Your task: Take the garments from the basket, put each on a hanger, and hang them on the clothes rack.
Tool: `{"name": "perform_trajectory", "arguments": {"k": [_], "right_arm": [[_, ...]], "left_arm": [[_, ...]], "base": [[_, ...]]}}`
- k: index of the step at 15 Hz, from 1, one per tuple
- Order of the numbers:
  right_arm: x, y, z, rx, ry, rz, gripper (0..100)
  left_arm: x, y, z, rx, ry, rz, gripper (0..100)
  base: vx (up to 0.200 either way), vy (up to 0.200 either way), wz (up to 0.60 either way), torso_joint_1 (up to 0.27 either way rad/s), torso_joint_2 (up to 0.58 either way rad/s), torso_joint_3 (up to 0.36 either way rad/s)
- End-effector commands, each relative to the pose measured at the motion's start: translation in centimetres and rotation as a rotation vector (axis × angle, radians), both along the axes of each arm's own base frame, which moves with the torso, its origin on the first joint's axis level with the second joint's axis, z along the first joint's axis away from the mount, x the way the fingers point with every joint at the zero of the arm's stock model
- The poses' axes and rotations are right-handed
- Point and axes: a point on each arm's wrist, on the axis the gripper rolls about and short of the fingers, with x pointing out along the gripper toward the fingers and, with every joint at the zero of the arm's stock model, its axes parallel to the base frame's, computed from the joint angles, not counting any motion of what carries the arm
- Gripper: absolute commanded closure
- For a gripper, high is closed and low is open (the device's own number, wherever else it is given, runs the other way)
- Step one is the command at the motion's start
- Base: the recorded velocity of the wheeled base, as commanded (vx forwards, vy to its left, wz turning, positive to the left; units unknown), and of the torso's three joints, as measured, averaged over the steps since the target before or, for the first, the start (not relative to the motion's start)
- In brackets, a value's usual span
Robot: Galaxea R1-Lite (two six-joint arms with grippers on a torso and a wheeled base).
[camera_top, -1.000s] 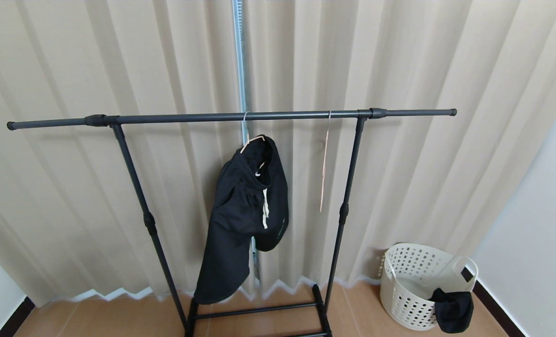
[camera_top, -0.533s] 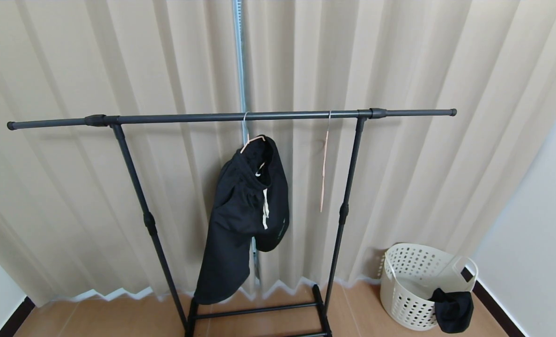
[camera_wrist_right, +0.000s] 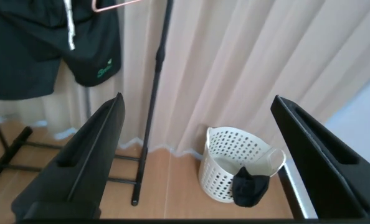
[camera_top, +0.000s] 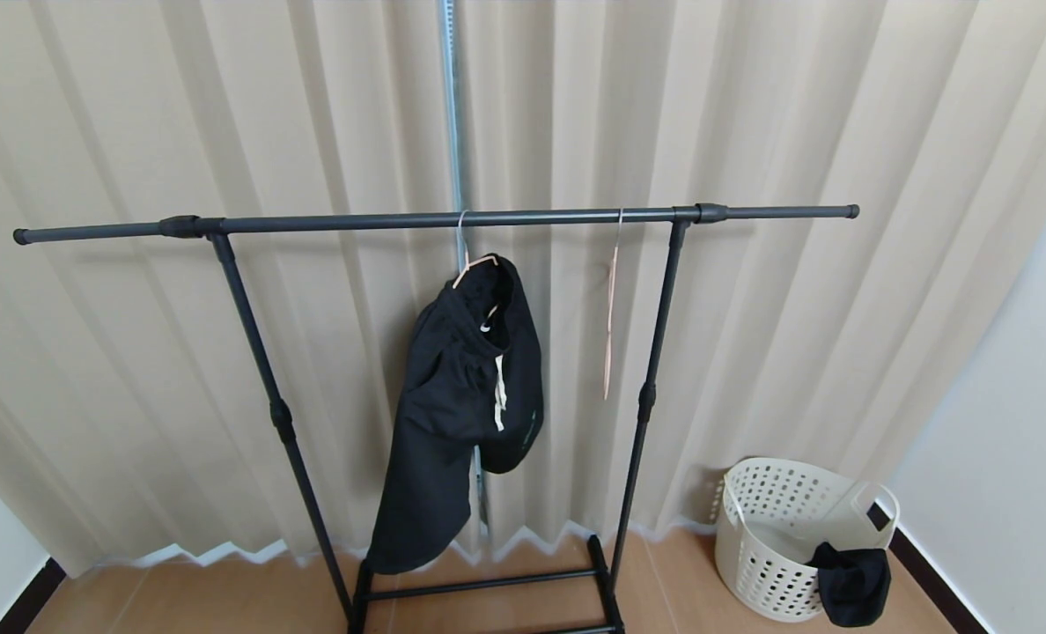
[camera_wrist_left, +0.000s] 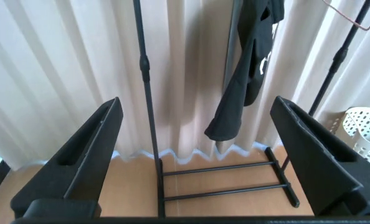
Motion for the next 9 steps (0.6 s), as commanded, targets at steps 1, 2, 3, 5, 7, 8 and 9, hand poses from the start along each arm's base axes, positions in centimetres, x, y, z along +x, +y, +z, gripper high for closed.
{"name": "perform_trajectory", "arguments": {"k": [1, 2, 3, 5, 7, 8, 9], "right_arm": [[-0.26, 0.04, -0.13, 0.014, -0.034, -0.017, 0], [-0.26, 0.05, -0.12, 0.079, -0.033, -0.013, 0], [-0.27, 0.06, -0.12, 0.105, -0.033, -0.009, 0], [-0.27, 0.08, -0.13, 0.105, -0.031, 0.002, 0], [-0.27, 0.09, -0.13, 0.103, -0.031, 0.008, 0], [-0.27, 0.09, -0.13, 0.102, -0.031, 0.008, 0], [-0.27, 0.09, -0.13, 0.100, -0.031, 0.008, 0]], "left_arm": [[0.00, -0.03, 0.10, -0.002, -0.002, -0.014, 0], [0.01, -0.04, 0.05, 0.001, 0.000, -0.017, 0], [0.01, -0.04, 0.05, 0.001, 0.000, -0.017, 0], [0.01, -0.04, 0.05, 0.001, 0.000, -0.017, 0], [-0.01, -0.06, 0.10, -0.003, -0.002, -0.028, 0], [-0.01, -0.07, 0.10, -0.003, -0.002, -0.028, 0], [-0.01, -0.07, 0.10, -0.003, -0.002, -0.028, 0]], "base": [[0.000, 0.000, 0.00, 0.000, 0.00, 0.000], [0.000, 0.000, 0.00, 0.000, 0.00, 0.000], [0.000, 0.000, 0.00, 0.000, 0.00, 0.000], [0.000, 0.000, 0.00, 0.000, 0.00, 0.000], [0.000, 0.000, 0.00, 0.000, 0.00, 0.000], [0.000, 0.000, 0.00, 0.000, 0.00, 0.000], [0.000, 0.000, 0.00, 0.000, 0.00, 0.000]]}}
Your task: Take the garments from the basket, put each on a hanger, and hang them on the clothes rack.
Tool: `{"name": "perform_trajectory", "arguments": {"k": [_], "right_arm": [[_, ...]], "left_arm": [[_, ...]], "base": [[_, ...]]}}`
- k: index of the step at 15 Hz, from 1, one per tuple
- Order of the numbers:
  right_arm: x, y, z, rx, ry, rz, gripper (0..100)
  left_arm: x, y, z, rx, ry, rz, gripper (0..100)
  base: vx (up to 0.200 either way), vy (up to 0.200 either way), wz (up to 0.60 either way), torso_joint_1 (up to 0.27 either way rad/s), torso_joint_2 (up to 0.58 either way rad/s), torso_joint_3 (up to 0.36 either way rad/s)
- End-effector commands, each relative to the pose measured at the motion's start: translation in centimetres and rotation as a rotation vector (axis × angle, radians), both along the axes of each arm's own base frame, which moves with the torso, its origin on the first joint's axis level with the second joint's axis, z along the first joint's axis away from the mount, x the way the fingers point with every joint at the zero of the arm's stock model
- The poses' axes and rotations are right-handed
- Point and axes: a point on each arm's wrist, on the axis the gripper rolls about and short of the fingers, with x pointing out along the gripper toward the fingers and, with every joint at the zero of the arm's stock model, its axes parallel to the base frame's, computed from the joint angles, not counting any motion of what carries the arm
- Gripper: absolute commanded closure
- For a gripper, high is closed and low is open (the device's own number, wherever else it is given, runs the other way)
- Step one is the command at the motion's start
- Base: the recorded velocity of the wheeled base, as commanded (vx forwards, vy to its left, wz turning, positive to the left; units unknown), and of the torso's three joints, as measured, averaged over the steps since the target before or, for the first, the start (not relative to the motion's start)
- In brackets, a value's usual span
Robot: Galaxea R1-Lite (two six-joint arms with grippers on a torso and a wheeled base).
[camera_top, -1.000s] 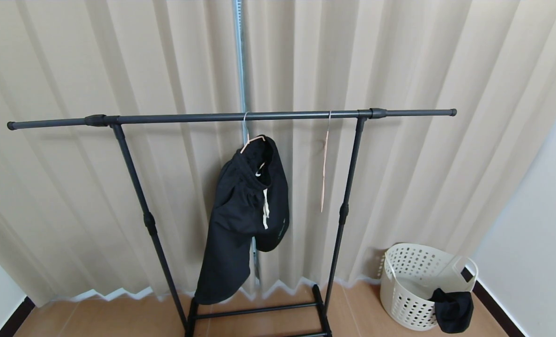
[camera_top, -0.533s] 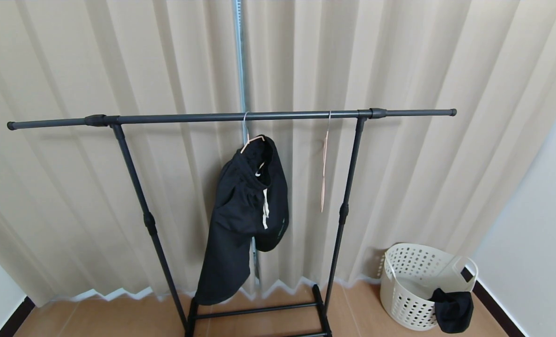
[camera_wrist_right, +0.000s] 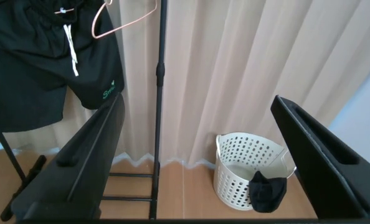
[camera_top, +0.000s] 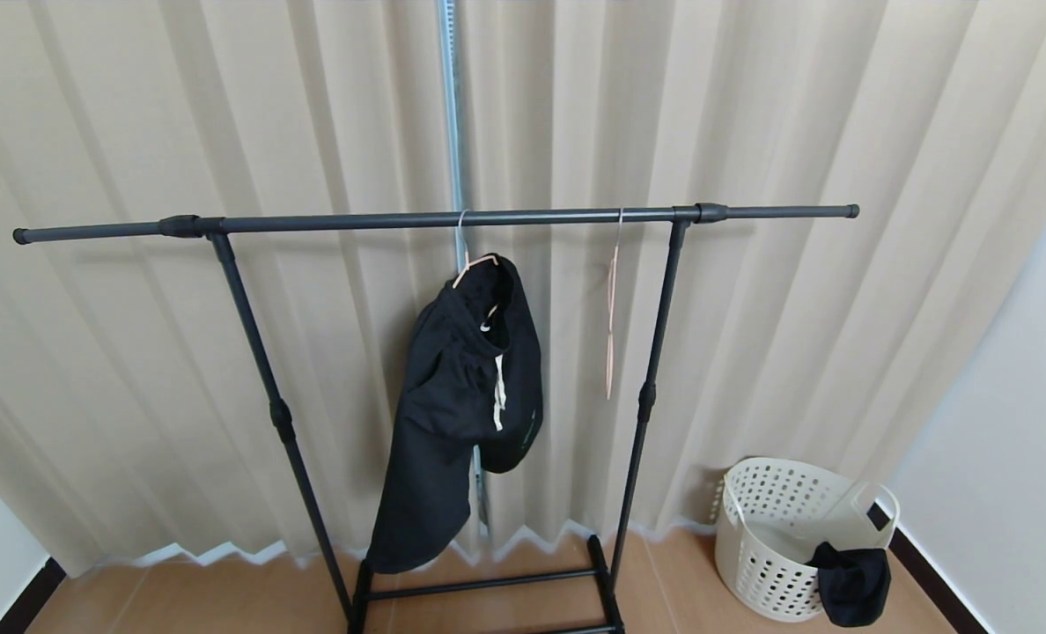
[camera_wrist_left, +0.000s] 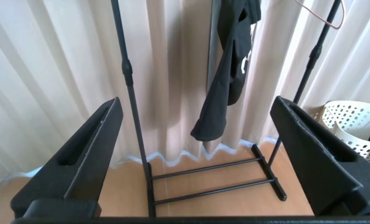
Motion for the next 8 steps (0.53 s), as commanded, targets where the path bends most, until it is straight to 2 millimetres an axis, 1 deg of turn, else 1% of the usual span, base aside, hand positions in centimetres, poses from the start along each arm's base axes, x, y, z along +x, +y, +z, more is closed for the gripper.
{"name": "perform_trajectory", "arguments": {"k": [1, 8], "right_arm": [[-0.02, 0.00, -0.01, -0.002, -0.002, 0.001, 0], [-0.01, 0.00, -0.04, -0.002, 0.002, 0.001, 0]], "left_arm": [[0.02, 0.00, -0.01, 0.000, 0.004, -0.001, 0], [0.02, 0.00, -0.01, -0.003, 0.005, 0.000, 0]], "base": [[0.000, 0.000, 0.00, -0.100, 0.26, 0.134], [0.000, 0.000, 0.00, -0.156, 0.36, 0.198]]}}
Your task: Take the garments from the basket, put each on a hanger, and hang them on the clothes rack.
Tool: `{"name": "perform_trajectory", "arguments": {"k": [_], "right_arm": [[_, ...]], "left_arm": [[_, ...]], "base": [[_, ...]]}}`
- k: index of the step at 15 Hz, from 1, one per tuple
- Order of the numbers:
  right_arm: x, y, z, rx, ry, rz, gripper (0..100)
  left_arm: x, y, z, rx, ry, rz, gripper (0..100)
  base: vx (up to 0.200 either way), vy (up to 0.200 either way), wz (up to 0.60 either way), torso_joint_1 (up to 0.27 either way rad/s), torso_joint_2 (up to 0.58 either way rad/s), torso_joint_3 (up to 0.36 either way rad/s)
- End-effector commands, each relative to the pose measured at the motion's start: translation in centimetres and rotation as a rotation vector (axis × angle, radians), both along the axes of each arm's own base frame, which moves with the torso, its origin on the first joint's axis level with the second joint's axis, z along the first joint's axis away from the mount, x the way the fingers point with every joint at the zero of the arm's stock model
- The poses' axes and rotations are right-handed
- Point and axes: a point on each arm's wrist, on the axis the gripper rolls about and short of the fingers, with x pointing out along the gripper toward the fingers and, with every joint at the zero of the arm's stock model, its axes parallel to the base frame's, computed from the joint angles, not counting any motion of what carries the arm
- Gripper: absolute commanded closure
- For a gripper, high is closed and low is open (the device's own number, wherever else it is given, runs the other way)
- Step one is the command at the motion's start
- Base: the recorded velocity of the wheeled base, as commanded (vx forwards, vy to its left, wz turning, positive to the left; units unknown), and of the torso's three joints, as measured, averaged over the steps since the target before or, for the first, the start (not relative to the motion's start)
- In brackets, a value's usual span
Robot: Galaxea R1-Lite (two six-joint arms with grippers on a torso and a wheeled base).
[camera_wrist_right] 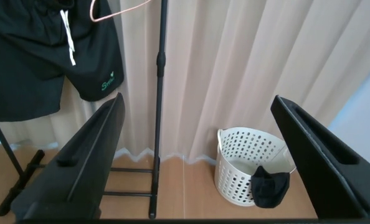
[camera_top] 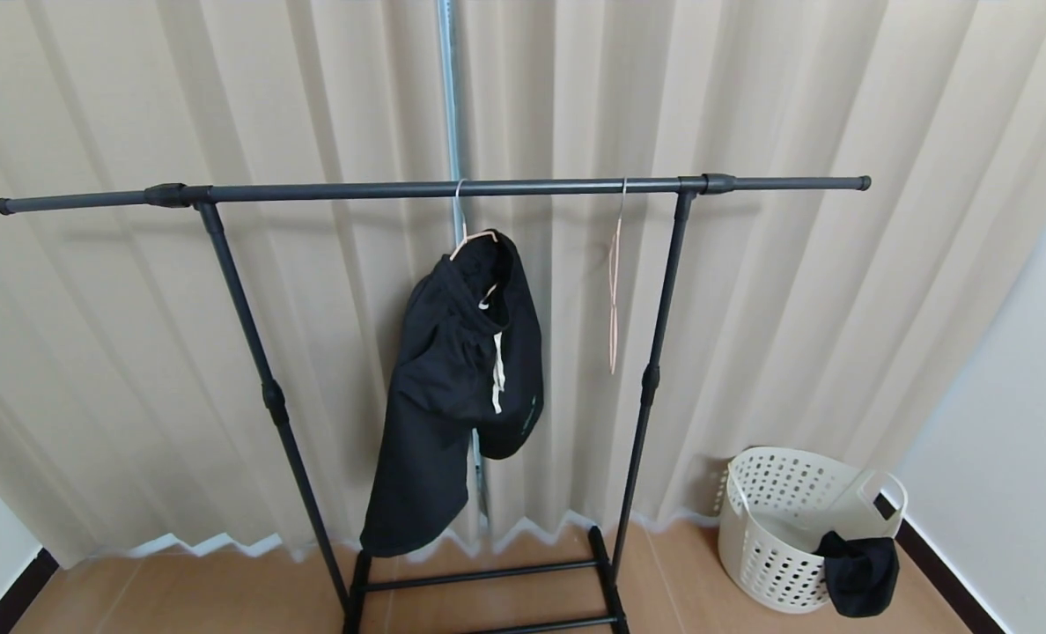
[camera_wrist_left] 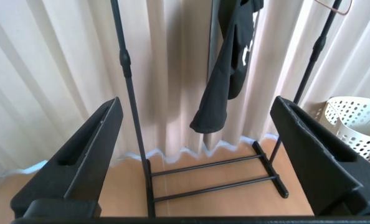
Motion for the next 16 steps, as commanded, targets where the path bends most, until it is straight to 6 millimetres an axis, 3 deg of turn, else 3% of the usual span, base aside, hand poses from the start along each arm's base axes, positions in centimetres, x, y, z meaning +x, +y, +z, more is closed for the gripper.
{"name": "perform_trajectory", "arguments": {"k": [1, 16], "right_arm": [[0.00, 0.00, 0.01, 0.000, -0.001, 0.001, 0], [-0.01, 0.00, 0.04, 0.000, -0.005, 0.001, 0]], "left_arm": [[0.02, 0.00, 0.01, -0.001, 0.003, 0.000, 0], [0.02, 0.01, 0.01, -0.007, 0.003, 0.000, 0]], "base": [[0.000, 0.000, 0.00, -0.163, 0.38, 0.227], [0.000, 0.000, 0.00, -0.198, 0.52, 0.317]]}}
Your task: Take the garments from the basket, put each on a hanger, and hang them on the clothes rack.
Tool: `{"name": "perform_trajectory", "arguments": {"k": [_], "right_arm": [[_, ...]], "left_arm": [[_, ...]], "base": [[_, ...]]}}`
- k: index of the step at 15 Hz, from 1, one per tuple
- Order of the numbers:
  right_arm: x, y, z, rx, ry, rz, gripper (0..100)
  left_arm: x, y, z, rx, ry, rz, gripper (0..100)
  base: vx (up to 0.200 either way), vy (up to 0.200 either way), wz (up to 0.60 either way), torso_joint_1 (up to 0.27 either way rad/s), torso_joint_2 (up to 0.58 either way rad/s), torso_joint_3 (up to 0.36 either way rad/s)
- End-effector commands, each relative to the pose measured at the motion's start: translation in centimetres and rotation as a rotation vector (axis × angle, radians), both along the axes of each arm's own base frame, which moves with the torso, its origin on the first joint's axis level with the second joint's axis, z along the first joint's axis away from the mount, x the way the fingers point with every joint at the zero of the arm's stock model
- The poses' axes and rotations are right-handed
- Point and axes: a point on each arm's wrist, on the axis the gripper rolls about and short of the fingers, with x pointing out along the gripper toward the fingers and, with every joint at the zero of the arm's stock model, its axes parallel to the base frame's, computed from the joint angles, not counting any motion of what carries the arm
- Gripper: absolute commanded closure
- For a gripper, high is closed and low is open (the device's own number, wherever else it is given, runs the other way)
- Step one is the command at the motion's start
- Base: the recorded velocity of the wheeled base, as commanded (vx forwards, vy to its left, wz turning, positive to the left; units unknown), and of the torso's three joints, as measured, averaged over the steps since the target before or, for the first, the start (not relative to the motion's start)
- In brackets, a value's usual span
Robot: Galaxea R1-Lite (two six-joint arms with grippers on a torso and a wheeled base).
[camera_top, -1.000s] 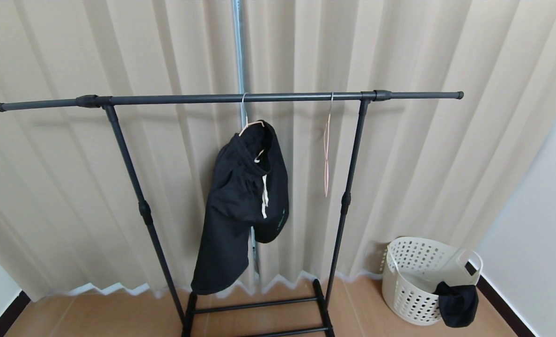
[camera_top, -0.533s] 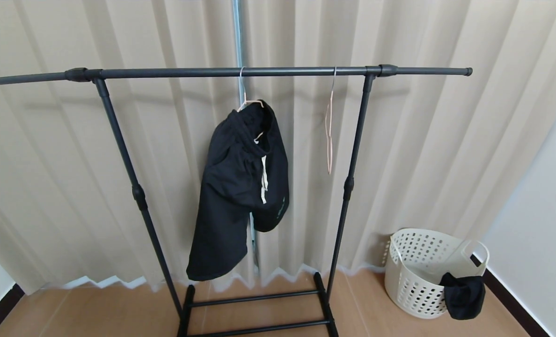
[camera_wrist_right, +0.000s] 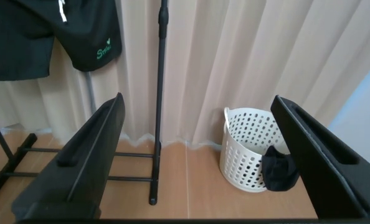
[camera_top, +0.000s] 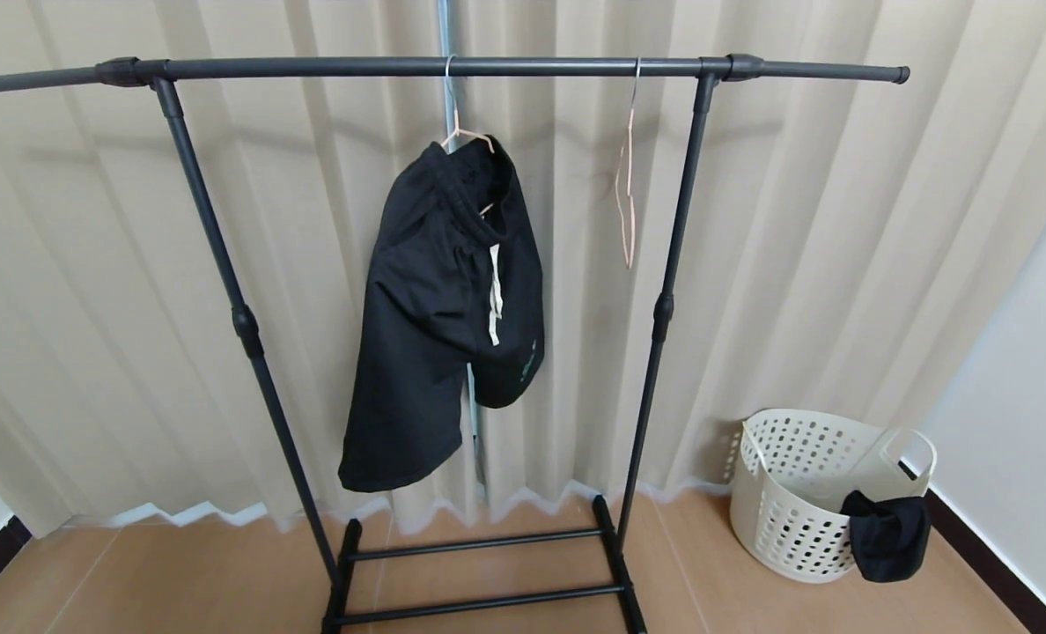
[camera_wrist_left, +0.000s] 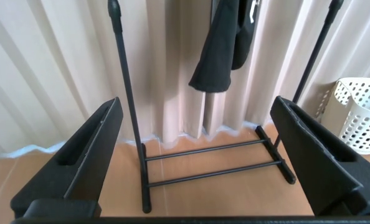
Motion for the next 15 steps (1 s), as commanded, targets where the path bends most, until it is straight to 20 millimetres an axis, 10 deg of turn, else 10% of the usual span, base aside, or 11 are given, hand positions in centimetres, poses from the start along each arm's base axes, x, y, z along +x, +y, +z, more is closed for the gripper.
{"name": "perform_trajectory", "arguments": {"k": [1, 15], "right_arm": [[0.00, 0.00, 0.00, 0.000, -0.001, 0.001, 0], [0.01, 0.00, 0.01, -0.002, 0.001, 0.001, 0]], "left_arm": [[0.02, 0.00, 0.00, 0.001, 0.003, 0.000, 0], [0.02, 0.00, 0.00, 0.001, 0.003, 0.000, 0]], "base": [[0.000, 0.000, 0.00, -0.154, 0.49, 0.330], [0.000, 0.000, 0.00, -0.079, 0.39, 0.314]]}}
